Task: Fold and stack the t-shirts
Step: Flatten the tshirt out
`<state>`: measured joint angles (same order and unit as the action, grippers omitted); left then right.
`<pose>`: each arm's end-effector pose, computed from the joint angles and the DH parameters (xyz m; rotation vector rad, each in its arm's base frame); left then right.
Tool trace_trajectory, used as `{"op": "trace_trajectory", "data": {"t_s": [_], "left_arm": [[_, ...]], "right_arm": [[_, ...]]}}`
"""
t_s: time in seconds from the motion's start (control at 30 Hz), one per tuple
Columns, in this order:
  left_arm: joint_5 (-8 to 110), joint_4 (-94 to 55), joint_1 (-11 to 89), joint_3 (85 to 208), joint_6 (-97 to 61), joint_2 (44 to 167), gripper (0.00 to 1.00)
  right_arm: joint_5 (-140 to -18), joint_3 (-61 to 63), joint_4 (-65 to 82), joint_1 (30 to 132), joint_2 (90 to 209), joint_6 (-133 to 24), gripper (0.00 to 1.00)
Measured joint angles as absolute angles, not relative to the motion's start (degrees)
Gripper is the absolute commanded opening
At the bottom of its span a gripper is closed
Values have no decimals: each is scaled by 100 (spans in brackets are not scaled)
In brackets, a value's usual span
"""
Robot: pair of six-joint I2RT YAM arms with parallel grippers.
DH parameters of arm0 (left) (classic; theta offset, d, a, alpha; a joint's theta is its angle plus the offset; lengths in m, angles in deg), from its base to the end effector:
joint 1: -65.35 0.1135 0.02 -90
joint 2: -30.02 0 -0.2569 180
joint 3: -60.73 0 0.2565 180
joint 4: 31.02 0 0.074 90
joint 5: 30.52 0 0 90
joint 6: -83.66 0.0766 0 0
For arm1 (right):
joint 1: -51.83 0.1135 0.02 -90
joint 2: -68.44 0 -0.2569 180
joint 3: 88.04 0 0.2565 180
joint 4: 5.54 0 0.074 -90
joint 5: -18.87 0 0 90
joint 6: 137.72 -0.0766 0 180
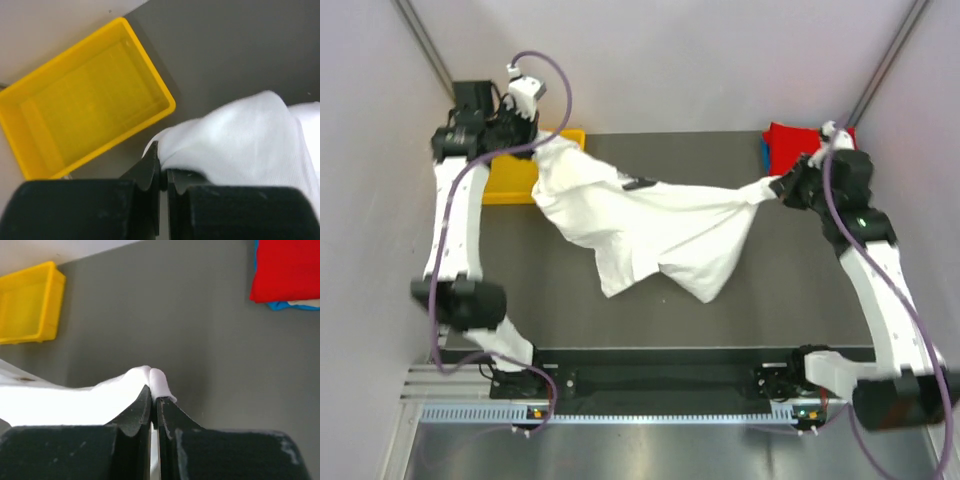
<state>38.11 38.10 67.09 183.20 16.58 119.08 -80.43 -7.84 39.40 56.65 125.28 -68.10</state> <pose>0.3486 -0.0173 0.4268 0.5967 2.0653 -0.1601 0.2521 0.0337 0.3752 0.1584 1.9624 0.4476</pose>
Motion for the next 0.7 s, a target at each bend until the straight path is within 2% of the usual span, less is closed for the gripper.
{"op": "trace_trajectory", "data": {"t_s": [0.03, 0.07, 0.13, 0.2, 0.3, 0.37, 0.43, 0.47, 0.53, 0.57, 0.7], "left_arm": [[3794, 3710, 6674, 18888, 1577, 12594, 14], [3822, 3600, 6606, 19470, 1494, 13320, 38], [4019, 3439, 6488, 20222, 1417, 14443, 61], [4406, 3378, 6274, 20971, 1339, 15634, 73], [5042, 3323, 5881, 21231, 1323, 16684, 73], [5190, 3360, 5629, 21024, 1336, 16896, 65], [5118, 3214, 5404, 20359, 1472, 16616, 56], [5055, 2860, 5238, 19398, 1660, 16069, 55], [5005, 2643, 4978, 17850, 2053, 15001, 58], [4972, 2564, 4812, 17037, 2307, 14345, 67], [4808, 2540, 4148, 15120, 3181, 12421, 77]], "right_arm": [[-8056, -690, 3671, 5665, 13086, -6797, 0], [-8089, -598, 3396, 5665, 13704, -6780, 0], [-8143, -410, 3075, 5663, 14620, -6771, 0], [-8198, -135, 2858, 5659, 15529, -6766, 0], [-8299, 254, 2633, 5652, 16581, -6788, 0], [-8371, 338, 2554, 5652, 17002, -6812, 0], [-8447, 346, 2543, 5648, 17188, -6834, 0], [-8476, 346, 2535, 5645, 17223, -6836, 0], [-8524, 316, 2458, 5643, 17212, -6841, 0], [-8548, 292, 2382, 5641, 17188, -6839, 0], [-8620, -54, 2141, 5637, 17005, -6825, 0]]}}
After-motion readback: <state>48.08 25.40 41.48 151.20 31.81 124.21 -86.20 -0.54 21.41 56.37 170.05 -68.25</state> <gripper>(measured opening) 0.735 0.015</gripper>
